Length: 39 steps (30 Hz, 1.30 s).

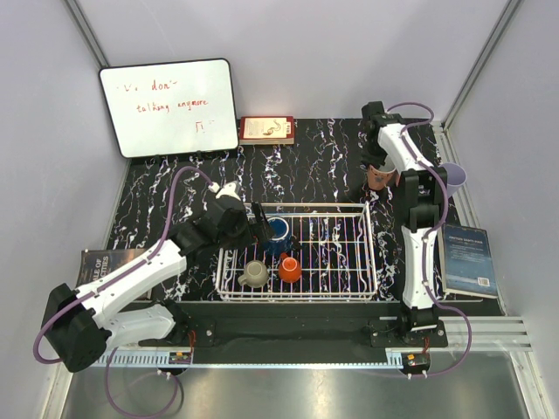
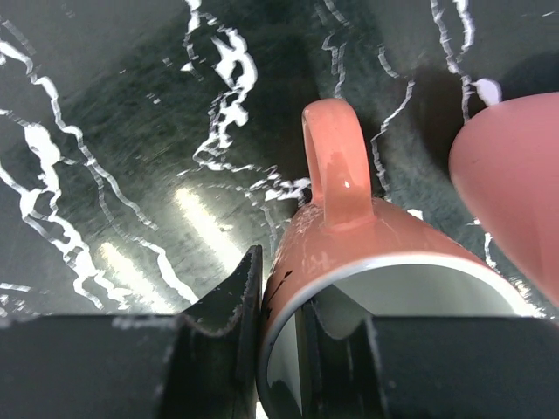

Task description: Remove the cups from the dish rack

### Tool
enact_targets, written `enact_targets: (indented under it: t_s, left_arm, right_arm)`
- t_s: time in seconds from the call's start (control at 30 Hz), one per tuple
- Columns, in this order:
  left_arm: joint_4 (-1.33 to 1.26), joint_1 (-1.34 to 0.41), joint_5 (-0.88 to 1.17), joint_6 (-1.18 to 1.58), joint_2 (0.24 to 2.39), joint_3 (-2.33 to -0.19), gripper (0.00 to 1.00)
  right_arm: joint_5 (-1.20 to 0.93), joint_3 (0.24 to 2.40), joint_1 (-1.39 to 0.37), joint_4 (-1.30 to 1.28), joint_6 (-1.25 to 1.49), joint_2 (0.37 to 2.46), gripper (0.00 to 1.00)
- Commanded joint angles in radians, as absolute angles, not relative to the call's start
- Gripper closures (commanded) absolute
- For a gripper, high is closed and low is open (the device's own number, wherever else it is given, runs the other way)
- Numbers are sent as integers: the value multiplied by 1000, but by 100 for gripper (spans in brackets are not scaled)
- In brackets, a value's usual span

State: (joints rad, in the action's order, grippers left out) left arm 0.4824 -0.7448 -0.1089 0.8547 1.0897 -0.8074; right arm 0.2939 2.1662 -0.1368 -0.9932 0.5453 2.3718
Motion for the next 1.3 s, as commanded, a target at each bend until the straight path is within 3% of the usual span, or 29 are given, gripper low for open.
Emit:
enact_targets:
  t_s: [0.0, 0.37, 0.43, 0.53, 0.97, 1.27]
  left_arm:
    - [442, -742, -91, 857, 1094, -819, 2]
    - [434, -742, -81, 857, 1098, -813, 2]
    - [434, -742, -81, 856, 1104, -816, 2]
    - [434, -744, -84, 865, 1108, -816, 2]
    - [436, -758, -83, 862, 1092, -825, 2]
    - [440, -762, -89, 859, 1069, -825, 2]
  right_arm:
    - [373, 2137, -112, -928, 522, 2318, 100]
    - [319, 2030, -114, -836, 525, 2292, 99]
    - [327, 2016, -114, -830, 528, 2281, 89]
    - [324, 1997, -114, -813, 525, 2250, 82]
    - [252, 2002, -118, -801, 522, 2177, 64]
    - [239, 2022, -140, -801, 518, 2123, 32]
